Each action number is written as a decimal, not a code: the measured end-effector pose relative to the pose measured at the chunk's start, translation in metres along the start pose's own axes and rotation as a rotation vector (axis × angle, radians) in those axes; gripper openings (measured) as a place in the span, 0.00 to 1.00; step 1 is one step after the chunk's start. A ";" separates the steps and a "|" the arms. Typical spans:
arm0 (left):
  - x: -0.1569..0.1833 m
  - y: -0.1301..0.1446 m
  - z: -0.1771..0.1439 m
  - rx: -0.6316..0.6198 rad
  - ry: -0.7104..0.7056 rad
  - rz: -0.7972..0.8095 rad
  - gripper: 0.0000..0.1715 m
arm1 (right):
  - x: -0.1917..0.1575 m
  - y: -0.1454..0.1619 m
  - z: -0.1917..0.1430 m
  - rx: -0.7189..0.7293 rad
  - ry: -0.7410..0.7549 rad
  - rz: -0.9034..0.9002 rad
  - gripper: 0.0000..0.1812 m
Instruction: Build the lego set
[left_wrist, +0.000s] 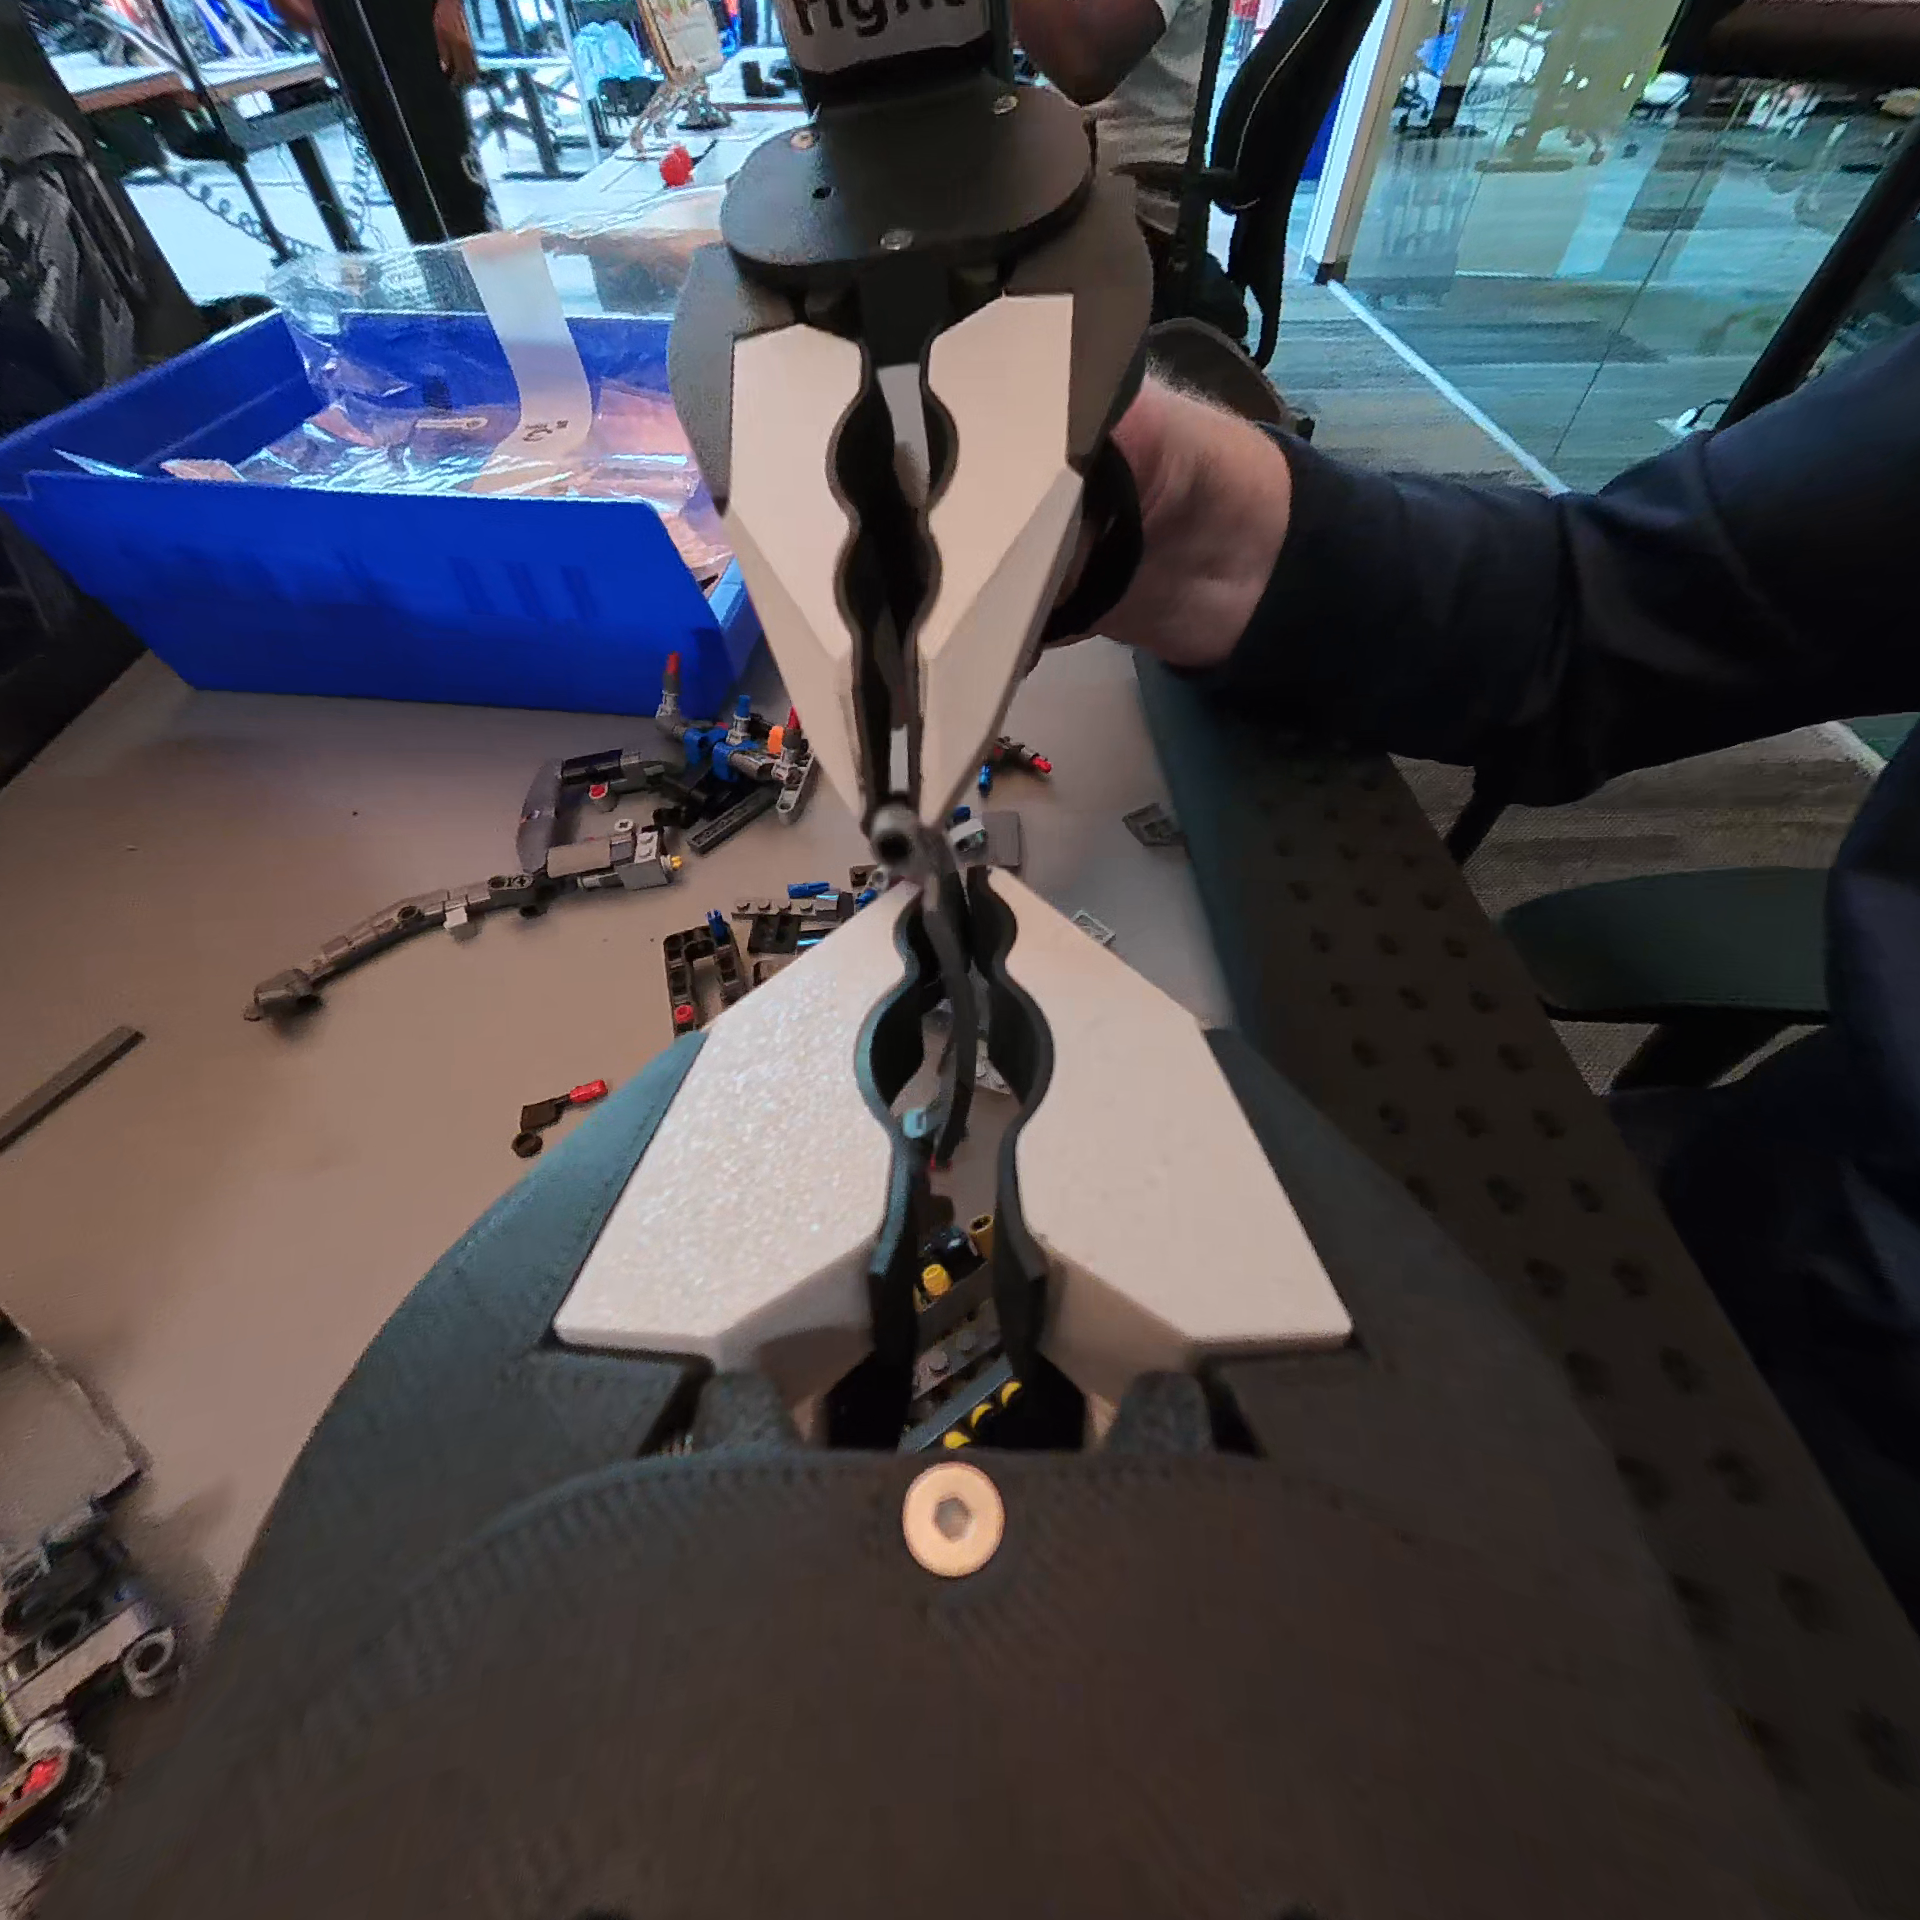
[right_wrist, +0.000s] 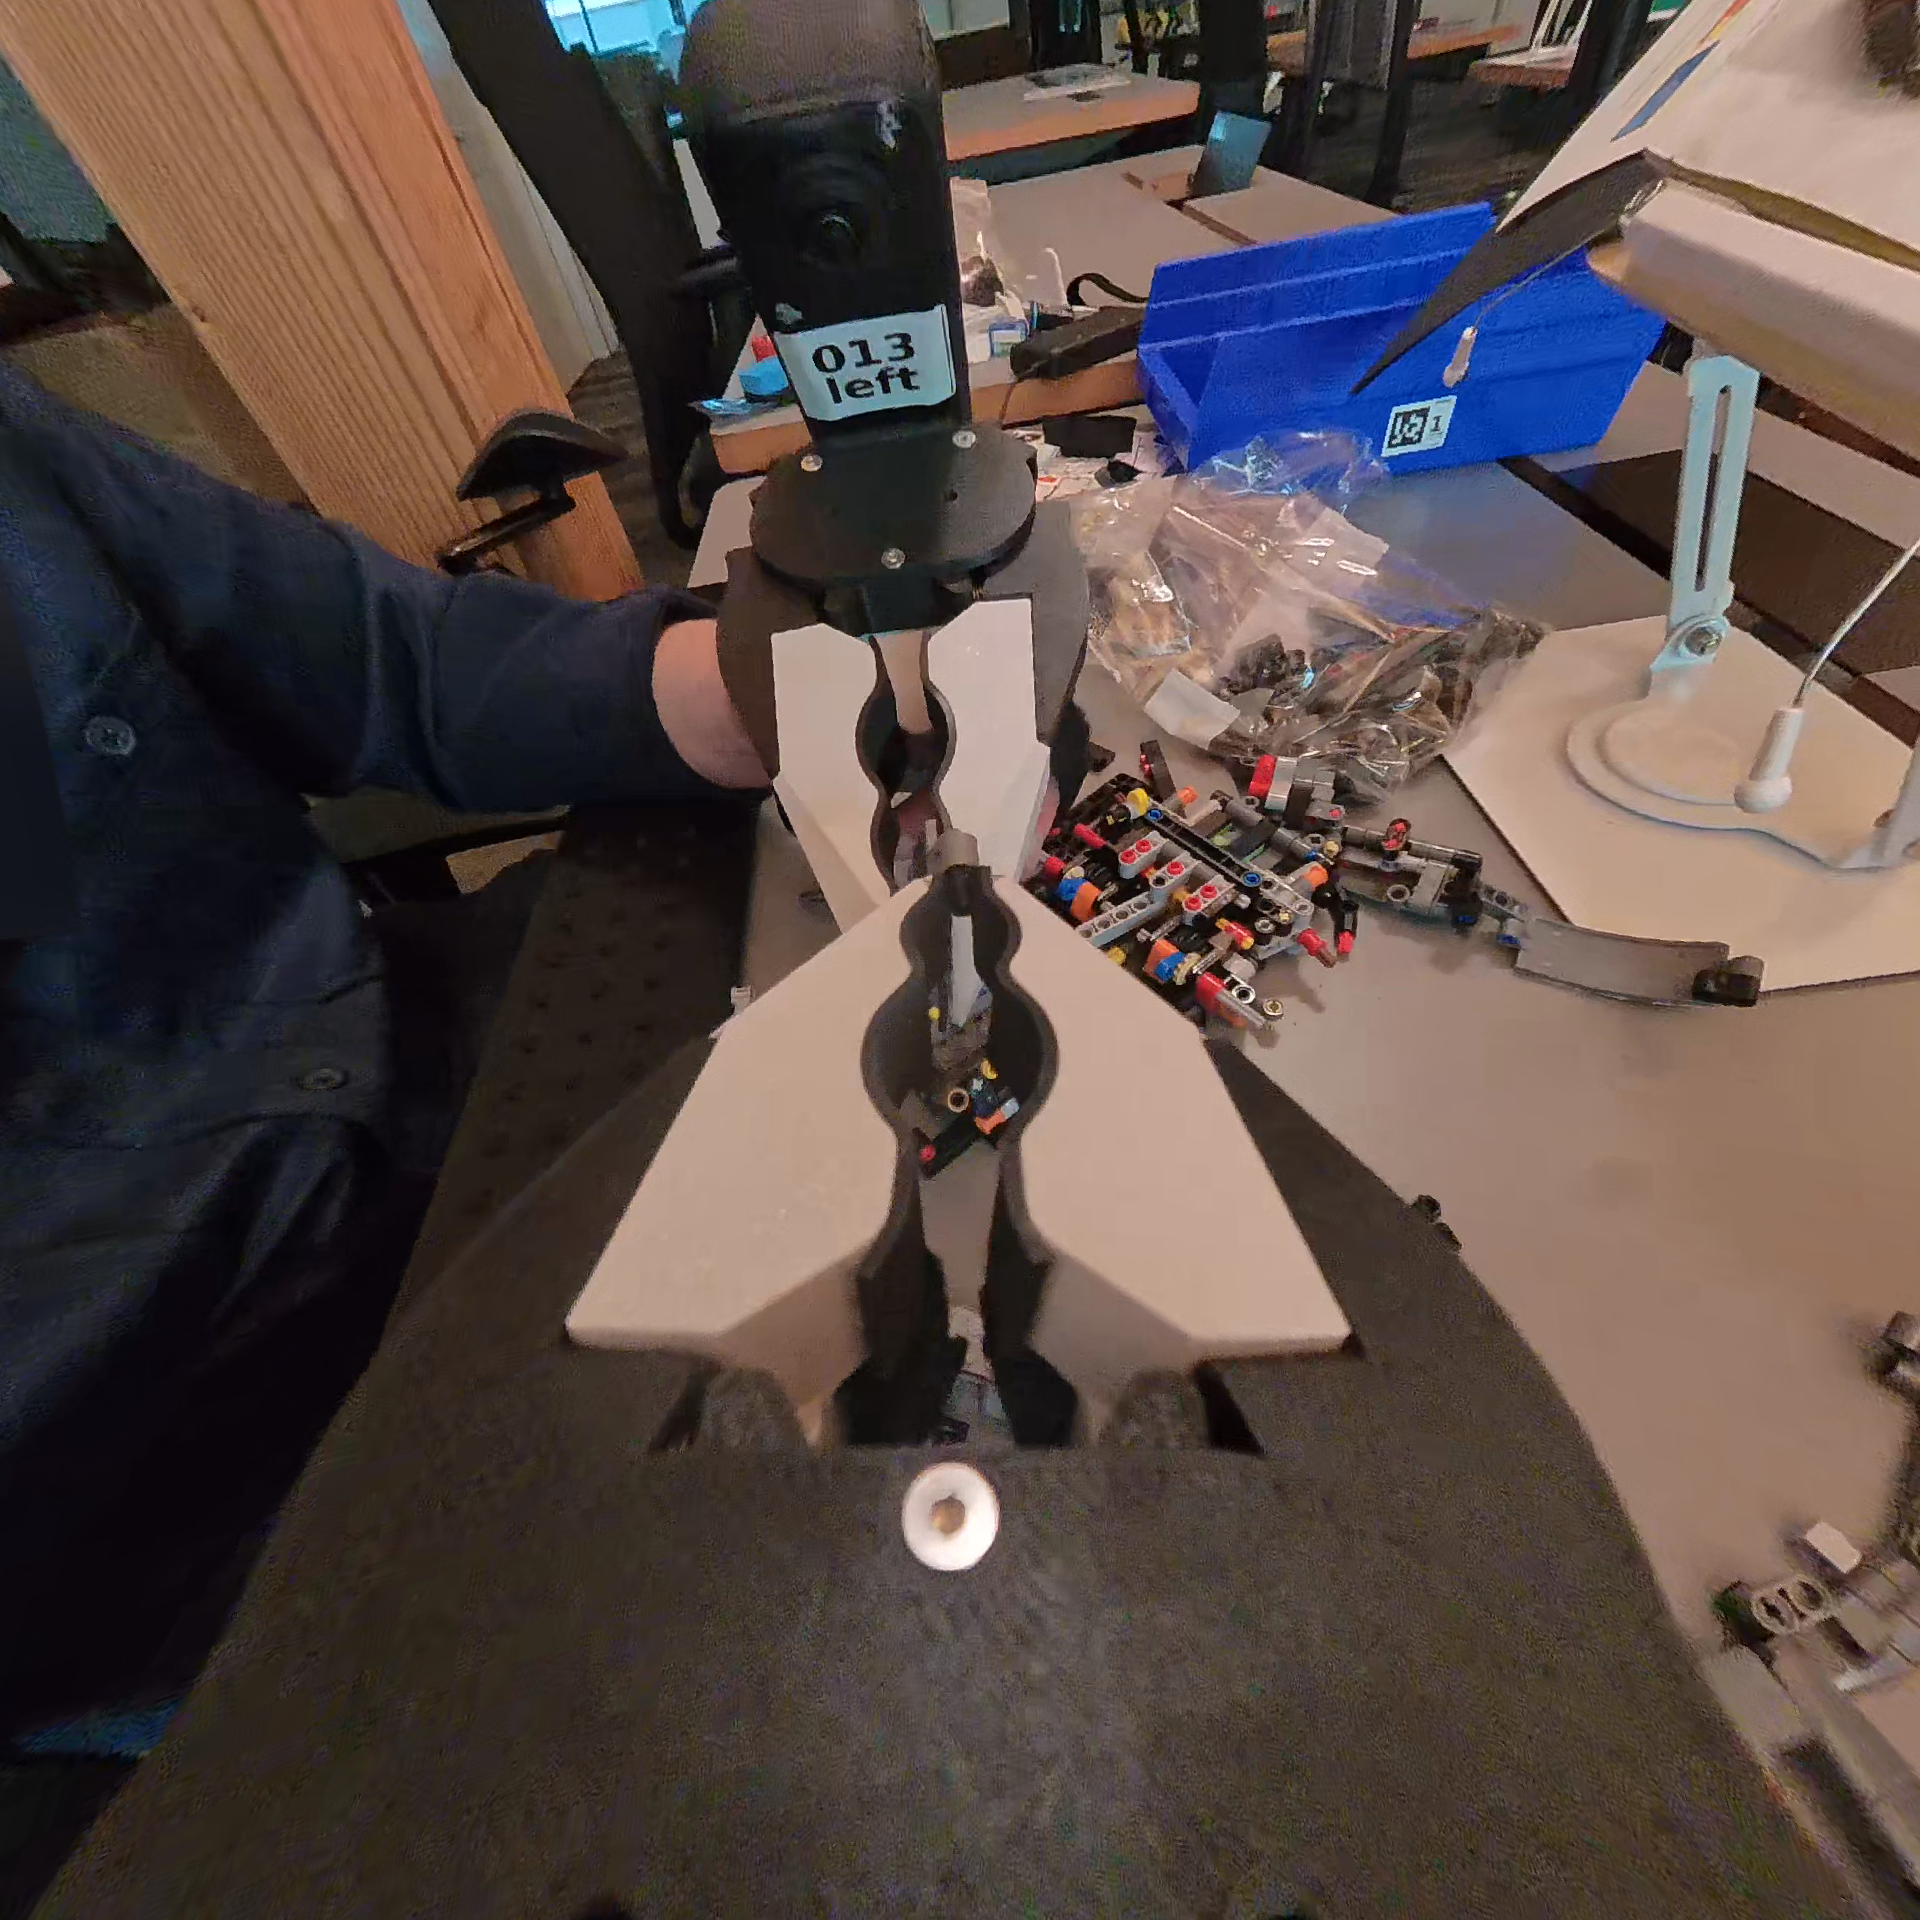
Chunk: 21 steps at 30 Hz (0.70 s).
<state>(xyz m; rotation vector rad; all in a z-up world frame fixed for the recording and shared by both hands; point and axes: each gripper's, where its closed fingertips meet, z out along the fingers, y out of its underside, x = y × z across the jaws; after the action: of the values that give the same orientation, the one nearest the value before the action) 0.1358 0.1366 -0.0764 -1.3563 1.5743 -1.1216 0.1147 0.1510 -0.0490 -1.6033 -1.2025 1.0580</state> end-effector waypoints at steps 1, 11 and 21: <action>0.001 0.000 0.000 -0.006 0.000 0.014 0.01 | -0.001 0.003 0.002 -0.020 -0.001 -0.010 0.00; 0.002 -0.012 -0.013 -0.010 -0.101 0.072 0.00 | -0.010 -0.007 -0.001 0.023 -0.013 -0.075 0.00; -0.024 -0.069 -0.076 0.365 -0.171 -0.112 0.00 | 0.010 0.010 -0.005 -0.018 0.119 -0.049 0.00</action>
<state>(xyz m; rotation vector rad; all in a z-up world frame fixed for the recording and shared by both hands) 0.0902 0.1670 0.0140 -1.2652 1.1184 -1.2532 0.1242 0.1586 -0.0587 -1.6187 -1.1689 0.9100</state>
